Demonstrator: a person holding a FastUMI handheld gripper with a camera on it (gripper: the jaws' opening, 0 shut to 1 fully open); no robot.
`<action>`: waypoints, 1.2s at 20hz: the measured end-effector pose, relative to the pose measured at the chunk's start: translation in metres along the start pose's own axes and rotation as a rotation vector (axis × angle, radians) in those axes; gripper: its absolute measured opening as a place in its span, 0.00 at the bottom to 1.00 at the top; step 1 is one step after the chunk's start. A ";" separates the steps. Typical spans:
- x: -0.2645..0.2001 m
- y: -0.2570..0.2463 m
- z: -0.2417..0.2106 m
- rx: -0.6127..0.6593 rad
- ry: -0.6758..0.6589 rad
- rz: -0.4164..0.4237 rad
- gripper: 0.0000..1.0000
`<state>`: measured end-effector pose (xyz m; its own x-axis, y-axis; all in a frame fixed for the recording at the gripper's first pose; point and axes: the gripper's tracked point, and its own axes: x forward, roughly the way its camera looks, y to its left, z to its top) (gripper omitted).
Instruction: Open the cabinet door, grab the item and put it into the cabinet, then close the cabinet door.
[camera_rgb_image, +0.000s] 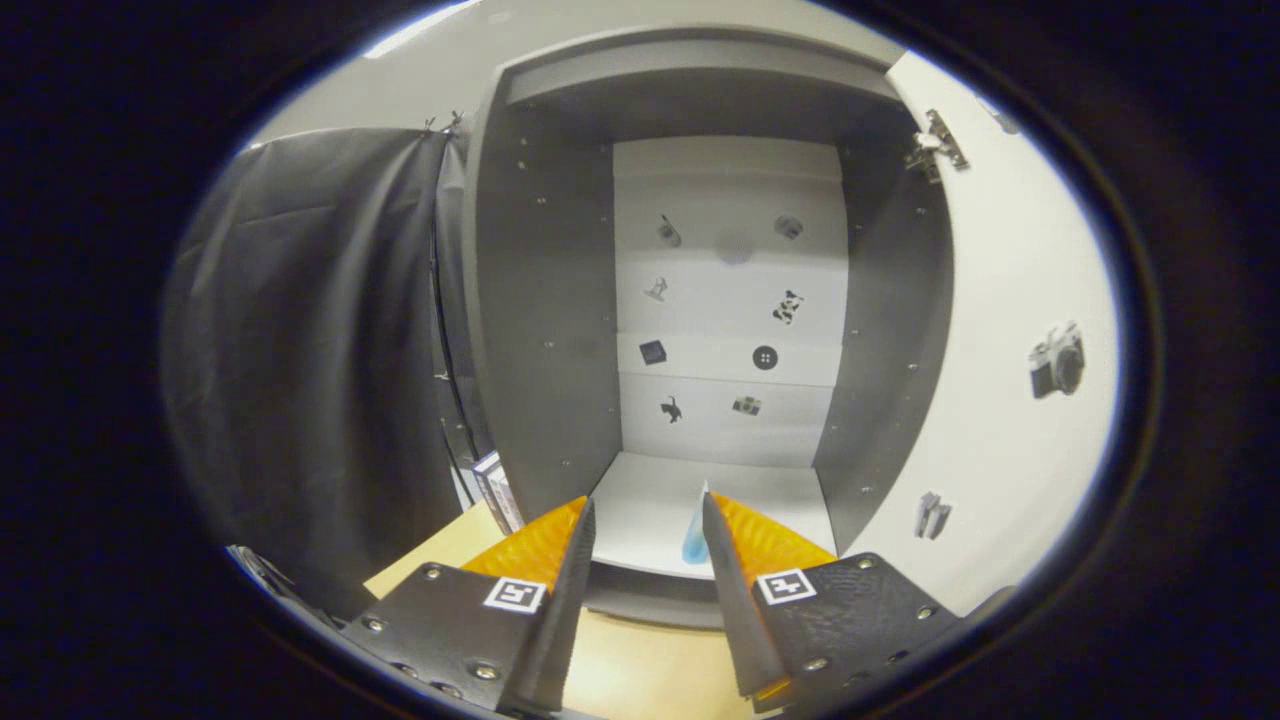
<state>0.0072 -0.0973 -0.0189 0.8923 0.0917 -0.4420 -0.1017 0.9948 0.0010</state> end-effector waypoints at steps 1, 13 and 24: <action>-0.010 0.000 0.001 0.000 -0.011 -0.006 0.62; -0.134 -0.024 -0.013 0.007 -0.119 -0.192 0.62; -0.249 -0.103 -0.031 0.080 -0.174 -0.454 0.62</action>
<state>-0.2182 -0.2238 0.0634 0.8994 -0.3531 -0.2576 0.3429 0.9355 -0.0849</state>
